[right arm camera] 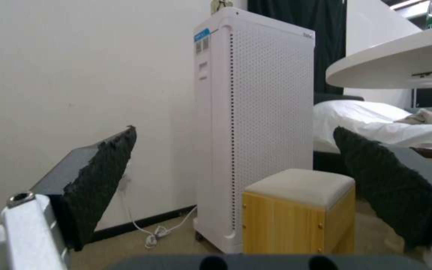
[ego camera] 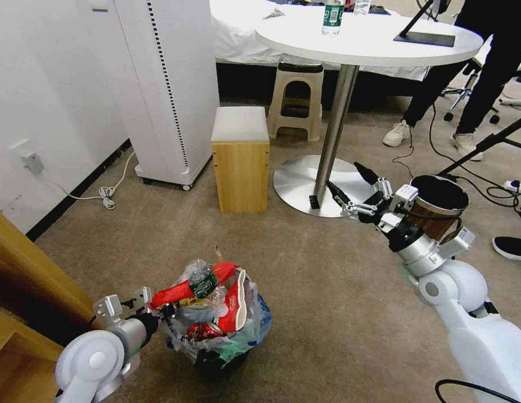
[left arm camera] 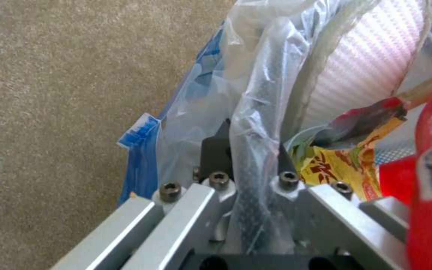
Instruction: Pick up the trash bin and place the garbage on the floor into it.
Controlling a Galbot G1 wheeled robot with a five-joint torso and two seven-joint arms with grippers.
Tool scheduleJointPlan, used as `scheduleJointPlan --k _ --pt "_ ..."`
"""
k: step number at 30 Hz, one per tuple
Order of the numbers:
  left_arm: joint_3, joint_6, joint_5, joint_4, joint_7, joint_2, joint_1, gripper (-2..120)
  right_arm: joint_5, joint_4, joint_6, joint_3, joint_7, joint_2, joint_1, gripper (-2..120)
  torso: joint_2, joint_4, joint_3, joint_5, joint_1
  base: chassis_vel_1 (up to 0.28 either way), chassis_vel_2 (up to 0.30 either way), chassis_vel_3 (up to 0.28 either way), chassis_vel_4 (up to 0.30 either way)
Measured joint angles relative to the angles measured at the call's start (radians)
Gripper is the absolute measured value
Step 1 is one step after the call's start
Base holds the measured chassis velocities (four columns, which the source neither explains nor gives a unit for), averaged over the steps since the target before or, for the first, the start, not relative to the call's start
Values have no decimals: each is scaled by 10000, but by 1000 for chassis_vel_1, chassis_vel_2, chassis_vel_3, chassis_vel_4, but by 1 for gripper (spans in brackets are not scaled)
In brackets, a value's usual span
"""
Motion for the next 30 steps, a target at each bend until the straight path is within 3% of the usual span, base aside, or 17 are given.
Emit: scheduleJointPlan --k 2,5,7,9,14,16,21,23,25,26,28,29,30 --pt "18 -5 99 0 48 -2 31 11 0 12 14 1 -12 4 -8 100 0 0 0 0 0 0 0 0 0" --pt "42 -35 284 9 97 -12 123 25 -1 52 63 9 -43 26 -79 100 0 1 0 0 0 0 0 0 0" --pt "41 -44 291 17 97 -15 131 27 -1 55 69 11 -47 29 -86 100 0 1 0 1 0 0 0 0 0" --pt "31 -83 350 45 99 -23 182 39 -9 75 104 30 -82 36 -144 100 0 1 0 0 0 0 0 0 0" --pt "-24 -111 423 -118 53 18 266 54 -26 115 132 78 -132 32 -219 100 0 1 0 -1 0 0 0 0 0" --pt "-142 -149 440 -583 -64 177 365 66 -62 145 154 108 -146 43 -256 100 0 1 0 -1 0 0 0 0 0" --pt "-387 -172 518 -1428 -324 470 539 80 -265 169 175 172 150 132 -318 100 0 1 0 0 0 0 0 0 0" --pt "-560 -265 896 -1882 -375 644 686 87 -520 219 168 255 653 187 -412 100 0 1 0 2 0 0 0 0 0" --pt "-806 -726 2509 -2247 140 844 1076 97 -1086 335 245 532 1607 264 -794 100 0 1 0 2 0 0 0 0 0" --pt "-806 -726 2509 -2247 140 844 1076 97 -1086 335 245 532 1607 264 -794 100 0 1 0 2 0 0 0 0 0" --pt "-824 -1293 3660 -2325 775 820 1414 99 -1588 499 373 842 2009 349 -1227 100 0 2 0 1 0 0 0 0 0" --pt "-807 -1930 4488 -2329 1351 739 1593 100 -2027 596 420 1167 2160 421 -1505 100 -1 3 0 0 0 0 0 0 0" --pt "-807 -1930 4488 -2329 1351 739 1593 100 -2027 596 420 1167 2160 421 -1505 100 -1 3 0 0 0 0 0 0 0"
